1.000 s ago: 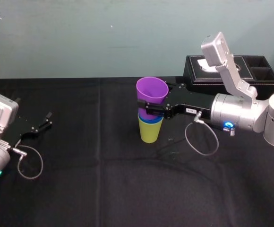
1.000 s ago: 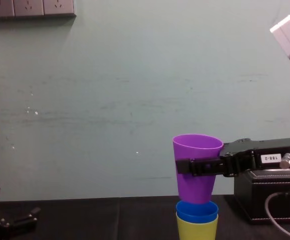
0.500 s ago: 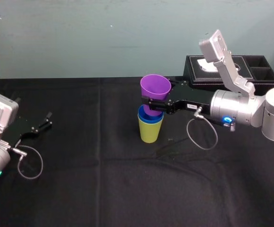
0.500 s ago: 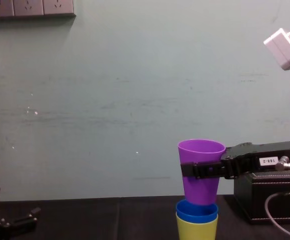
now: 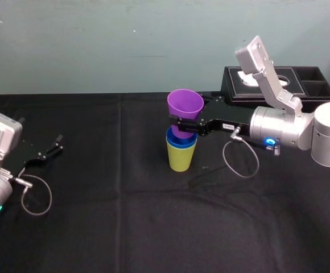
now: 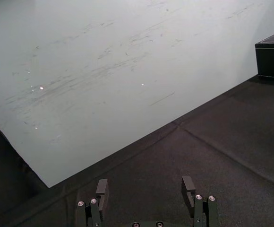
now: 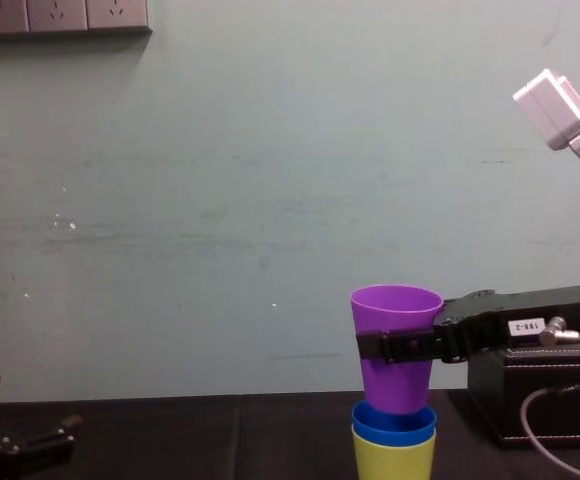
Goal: Stack the three plastic cups sequentially using one hand.
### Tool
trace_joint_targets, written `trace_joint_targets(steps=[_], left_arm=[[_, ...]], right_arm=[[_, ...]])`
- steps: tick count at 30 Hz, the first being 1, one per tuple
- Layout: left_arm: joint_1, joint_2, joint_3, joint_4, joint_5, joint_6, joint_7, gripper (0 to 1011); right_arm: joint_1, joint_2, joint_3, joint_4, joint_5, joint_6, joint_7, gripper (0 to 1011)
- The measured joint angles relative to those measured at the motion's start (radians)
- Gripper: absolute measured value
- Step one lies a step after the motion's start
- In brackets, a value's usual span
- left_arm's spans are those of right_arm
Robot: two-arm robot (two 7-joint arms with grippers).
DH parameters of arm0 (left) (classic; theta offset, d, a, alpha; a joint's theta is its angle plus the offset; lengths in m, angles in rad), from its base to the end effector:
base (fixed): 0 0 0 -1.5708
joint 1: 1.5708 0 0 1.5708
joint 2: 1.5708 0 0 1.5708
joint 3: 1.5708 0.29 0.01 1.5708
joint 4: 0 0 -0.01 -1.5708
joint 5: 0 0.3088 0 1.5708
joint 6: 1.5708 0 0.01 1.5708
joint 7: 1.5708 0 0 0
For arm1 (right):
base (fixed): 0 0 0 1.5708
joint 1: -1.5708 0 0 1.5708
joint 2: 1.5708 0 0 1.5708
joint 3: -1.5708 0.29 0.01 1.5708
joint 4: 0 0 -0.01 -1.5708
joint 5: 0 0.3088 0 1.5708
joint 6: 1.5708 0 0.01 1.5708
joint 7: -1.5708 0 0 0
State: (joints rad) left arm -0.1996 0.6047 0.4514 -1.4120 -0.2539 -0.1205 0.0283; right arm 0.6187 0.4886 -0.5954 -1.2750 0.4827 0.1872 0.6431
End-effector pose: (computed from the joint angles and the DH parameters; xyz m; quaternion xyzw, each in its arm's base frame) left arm 0.3581 0.0827 -0.3022 0.1415 -0.1325 0.5799 0.7913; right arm 0.4591 -0.0301 -0.2012 -0.1278 -0.0063 -0.2972 0.9462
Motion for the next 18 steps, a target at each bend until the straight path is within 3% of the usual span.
trace_joint_targets(steps=[18], left_arm=[[0.000,0.000,0.000,0.000,0.000,0.000,0.000,1011]], right_arm=[[0.020,-0.027,-0.012,0.046,-0.032,-0.007,0.010,741]])
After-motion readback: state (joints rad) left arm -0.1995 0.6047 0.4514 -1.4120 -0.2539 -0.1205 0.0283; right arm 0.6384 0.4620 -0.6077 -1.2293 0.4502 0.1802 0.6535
